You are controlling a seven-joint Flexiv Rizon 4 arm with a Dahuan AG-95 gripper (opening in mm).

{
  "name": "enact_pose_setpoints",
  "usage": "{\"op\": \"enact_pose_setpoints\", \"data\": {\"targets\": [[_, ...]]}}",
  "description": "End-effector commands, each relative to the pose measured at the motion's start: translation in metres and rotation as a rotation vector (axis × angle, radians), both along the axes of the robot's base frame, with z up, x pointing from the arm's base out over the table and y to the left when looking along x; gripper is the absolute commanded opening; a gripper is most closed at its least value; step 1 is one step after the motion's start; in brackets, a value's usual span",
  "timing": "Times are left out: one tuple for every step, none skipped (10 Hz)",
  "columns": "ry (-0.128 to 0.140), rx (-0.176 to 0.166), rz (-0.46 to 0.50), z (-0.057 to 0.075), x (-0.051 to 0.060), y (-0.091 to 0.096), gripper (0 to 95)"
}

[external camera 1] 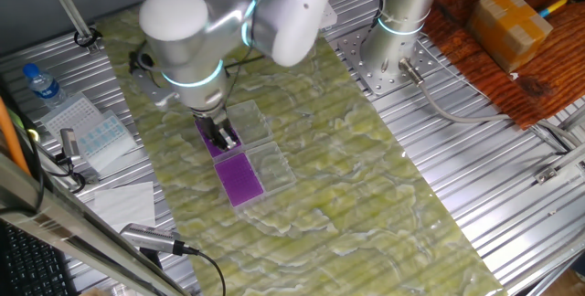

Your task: Transfer all small pipette tips from one holder to another

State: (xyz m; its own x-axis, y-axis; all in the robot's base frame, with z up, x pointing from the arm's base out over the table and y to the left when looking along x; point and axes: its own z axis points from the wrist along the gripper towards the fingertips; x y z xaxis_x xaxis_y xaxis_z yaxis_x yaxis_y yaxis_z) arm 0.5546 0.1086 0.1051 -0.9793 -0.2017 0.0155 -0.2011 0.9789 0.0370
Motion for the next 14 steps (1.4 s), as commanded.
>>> {"op": "enact_pose_setpoints", "data": {"targets": [[-0.009,0.007,-0.009,-0.0064,-0.0023,0.0025,0.0],[-0.013,0.008,-0.013,-0.0101,-0.0029,0.0033,0.0],[-0.015,0.008,-0.015,-0.013,-0.0034,0.0039,0.0],[-0.015,0.009,-0.017,-0.0156,-0.004,0.0044,0.0],[-0.011,0.006,-0.011,-0.0157,-0.0042,0.0043,0.0],[-0.006,0.0,0.002,-0.0157,-0.0042,0.0043,0.0],[-0.003,0.002,0.032,-0.0157,-0.0042,0.0043,0.0],[0.005,0.001,0.081,-0.0157,-0.0042,0.0043,0.0],[0.019,0.007,0.194,-0.0157,-0.0042,0.0043,0.0],[0.019,0.007,0.194,-0.0157,-0.0042,0.0043,0.0],[0.032,0.013,0.324,-0.0157,-0.0042,0.0043,0.0],[0.034,0.008,0.31,-0.0157,-0.0042,0.0043,0.0],[0.034,0.009,0.3,-0.0157,-0.0042,0.0043,0.0],[0.034,0.009,0.3,-0.0157,-0.0042,0.0043,0.0]]}}
